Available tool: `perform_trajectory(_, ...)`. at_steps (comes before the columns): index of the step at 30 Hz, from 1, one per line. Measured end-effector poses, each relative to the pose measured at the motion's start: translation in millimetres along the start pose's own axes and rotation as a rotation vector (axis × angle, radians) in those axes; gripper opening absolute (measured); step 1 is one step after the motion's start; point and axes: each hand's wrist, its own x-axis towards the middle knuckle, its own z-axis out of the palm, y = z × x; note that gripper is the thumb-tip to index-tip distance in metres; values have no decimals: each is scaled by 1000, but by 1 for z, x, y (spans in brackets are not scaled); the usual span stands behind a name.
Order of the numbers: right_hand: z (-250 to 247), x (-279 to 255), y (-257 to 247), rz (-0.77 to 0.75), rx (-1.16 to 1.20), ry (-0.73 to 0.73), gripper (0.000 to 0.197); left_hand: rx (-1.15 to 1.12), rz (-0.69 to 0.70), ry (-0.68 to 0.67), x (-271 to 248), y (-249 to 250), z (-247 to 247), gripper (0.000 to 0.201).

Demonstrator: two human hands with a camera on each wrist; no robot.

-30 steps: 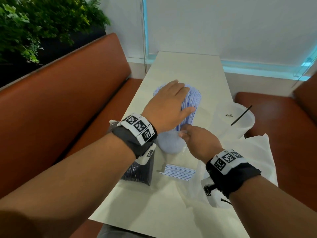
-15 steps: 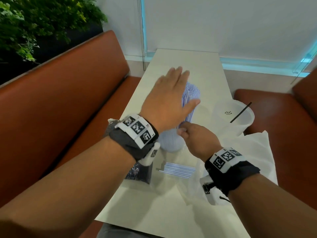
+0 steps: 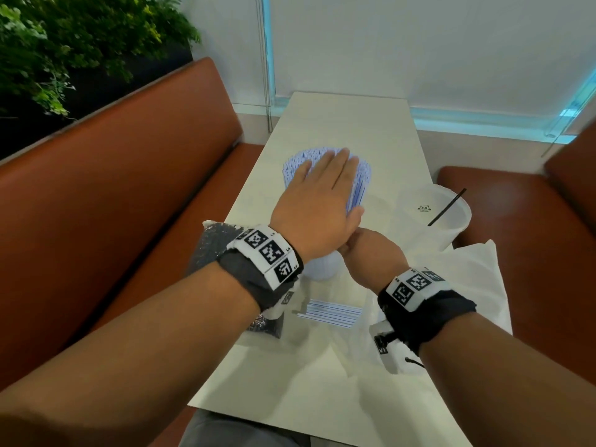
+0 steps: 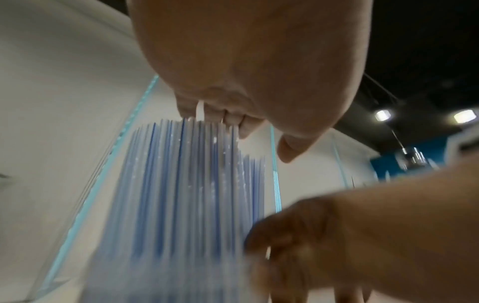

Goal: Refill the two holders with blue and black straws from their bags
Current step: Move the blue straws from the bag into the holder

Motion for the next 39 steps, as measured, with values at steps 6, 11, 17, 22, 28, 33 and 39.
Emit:
perform_trajectory(6, -7, -19, 2, 20, 131, 172, 22, -232, -12, 171, -18, -10, -21, 59)
perform_trajectory(11, 5, -41, 24, 369, 18, 150, 54, -393, -15, 155, -65, 5, -1, 22)
perform_trajectory(17, 22, -42, 32, 450, 7, -141, 38, -248, 85, -619, -79, 42, 79, 34)
perform_trajectory(22, 22, -41, 37, 471, 241, -80, 11, -202, 216, -703, -73, 68, 113, 48)
perform_trajectory(28, 21, -44, 48, 474, 358, -62, 17, -136, 256, -757, -69, 72, 127, 43)
perform_trajectory(33, 25, -46, 55, 502, 385, -62, 14, -26, 179, -643, -63, 45, 106, 17)
perform_trajectory(39, 28, -50, 54, 468, 379, -57, 21, 58, 116, -517, -77, -37, 61, 21)
